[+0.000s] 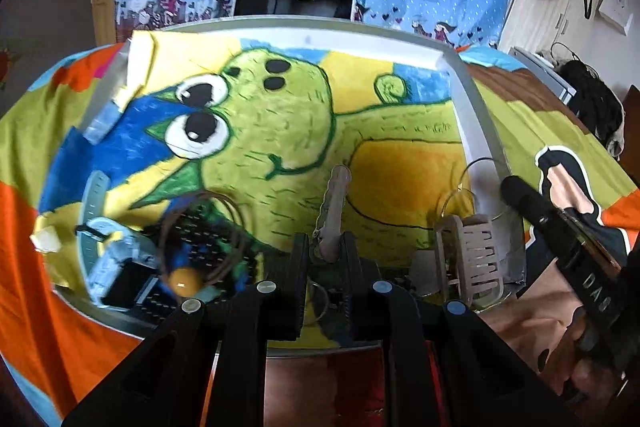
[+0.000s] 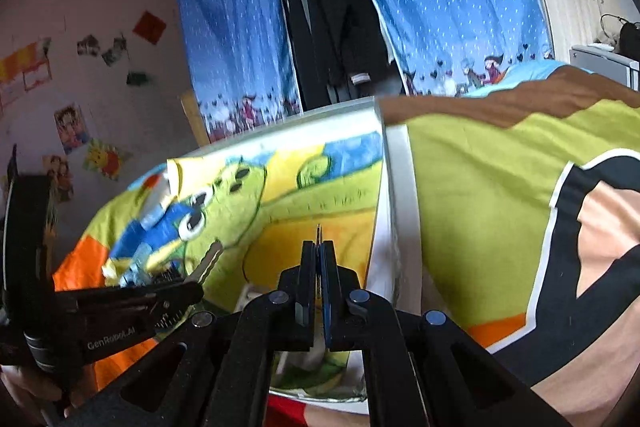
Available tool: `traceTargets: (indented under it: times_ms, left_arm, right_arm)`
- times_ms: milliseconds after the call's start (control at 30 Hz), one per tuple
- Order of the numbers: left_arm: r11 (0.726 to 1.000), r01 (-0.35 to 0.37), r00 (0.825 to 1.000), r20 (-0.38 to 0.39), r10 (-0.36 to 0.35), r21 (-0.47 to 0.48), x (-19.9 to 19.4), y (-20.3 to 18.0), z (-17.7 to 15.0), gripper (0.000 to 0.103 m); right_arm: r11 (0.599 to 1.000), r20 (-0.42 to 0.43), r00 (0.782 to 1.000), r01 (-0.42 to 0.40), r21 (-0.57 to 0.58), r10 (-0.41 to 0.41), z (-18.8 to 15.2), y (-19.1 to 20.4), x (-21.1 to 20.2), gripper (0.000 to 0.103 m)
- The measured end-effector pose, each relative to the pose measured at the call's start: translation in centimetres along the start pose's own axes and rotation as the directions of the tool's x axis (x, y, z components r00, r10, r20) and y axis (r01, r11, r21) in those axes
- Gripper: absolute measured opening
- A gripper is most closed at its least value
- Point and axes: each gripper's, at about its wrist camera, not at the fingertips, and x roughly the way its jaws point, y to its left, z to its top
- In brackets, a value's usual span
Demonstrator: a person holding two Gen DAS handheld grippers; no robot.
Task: Organize jewelry
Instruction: 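Carry the hair clip and gold hoops into the tray and open both tools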
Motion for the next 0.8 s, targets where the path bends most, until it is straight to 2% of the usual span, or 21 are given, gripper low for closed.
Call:
traceTargets:
  times_ms: [367,400,433,500,600,667,733,800]
  left_arm:
    - [0.999,0.009,0.998,-0.058,-0.011,-0.033,1.2,0.0,0.0,0.013]
    - [0.999,-0.001,0.998,-0.062,-0.001,-0.035,1.1,0.0,0.0,0.017]
    - [0.999,-0.011,0.998,-0.065,0.009,-0.037,0.9,-0.1,0.1,0.026]
    - [0.998,-0.029,0.998,-0.06,0.026,-0.049,0.4,-0.1,0.2,0.038]
    - [0.996,-0.048,0.998,-0.05,0.044,-0.074,-0.7,0.1,0.2,0.041]
    - [0.993,-0.069,0.997,-0.048,0.065,-0.092,-1.6,0.2,0.3,0.049]
    - [0.99,-0.074,0.997,-0.02,0.072,-0.122,-3.1,0.4,0.3,0.062]
    - [0.986,-0.087,0.996,0.017,0.09,-0.144,-4.7,0.4,0.3,0.067]
  right_arm:
    - [0.999,-0.043,0.998,0.035,-0.017,-0.035,-0.5,-0.3,0.6,0.003]
    - [0.999,-0.042,0.998,0.036,-0.015,-0.036,-0.5,-0.3,0.6,0.004]
    - [0.999,-0.041,0.998,0.038,-0.011,-0.039,-0.4,-0.4,0.5,0.005]
    - [0.999,-0.035,0.998,0.045,-0.002,-0.045,-0.2,-0.6,0.2,0.017]
    - [0.999,-0.014,0.998,0.053,-0.006,-0.053,0.1,-0.7,-0.5,0.021]
    - [0.998,0.002,0.998,0.056,-0.005,-0.056,0.4,-0.7,-1.2,0.021]
    - [0.998,0.025,0.998,0.062,-0.001,-0.062,0.6,-0.7,-2.2,0.031]
    - [0.998,0.057,0.996,0.066,-0.002,-0.066,0.8,-0.6,-3.5,0.046]
